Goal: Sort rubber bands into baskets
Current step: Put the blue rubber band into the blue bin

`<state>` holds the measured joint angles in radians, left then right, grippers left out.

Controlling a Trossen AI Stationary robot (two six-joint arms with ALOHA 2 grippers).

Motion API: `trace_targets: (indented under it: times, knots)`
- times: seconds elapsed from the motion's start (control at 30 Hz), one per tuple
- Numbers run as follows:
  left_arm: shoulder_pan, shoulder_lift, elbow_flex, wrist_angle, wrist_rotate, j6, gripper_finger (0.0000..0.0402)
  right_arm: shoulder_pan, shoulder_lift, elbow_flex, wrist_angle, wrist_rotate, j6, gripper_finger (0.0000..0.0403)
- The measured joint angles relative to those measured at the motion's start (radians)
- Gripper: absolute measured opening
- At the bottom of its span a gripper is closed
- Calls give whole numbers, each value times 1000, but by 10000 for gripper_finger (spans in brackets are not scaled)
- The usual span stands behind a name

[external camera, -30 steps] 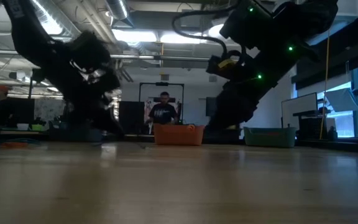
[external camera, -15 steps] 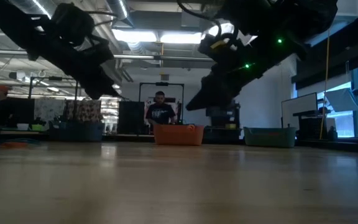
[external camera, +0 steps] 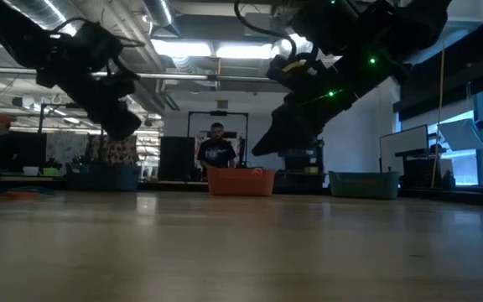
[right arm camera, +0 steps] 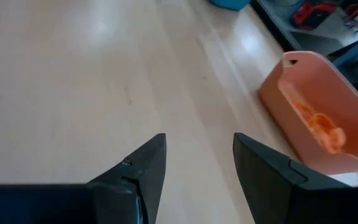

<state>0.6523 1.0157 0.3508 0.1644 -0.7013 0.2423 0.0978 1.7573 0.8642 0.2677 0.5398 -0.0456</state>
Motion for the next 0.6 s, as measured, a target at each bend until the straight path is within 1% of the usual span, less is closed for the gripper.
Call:
trace_targets:
  times: [0.33,0.43,0.6]
  knots:
    - [112,0,0,-111,1,-91,26,0,0,0,-32,-61,38,188]
    - [115,0,0,-116,8,-106,50,0,0,0,-42,-62,49,188]
    - [114,0,0,-166,72,-145,111,0,0,0,-42,-62,49,188]
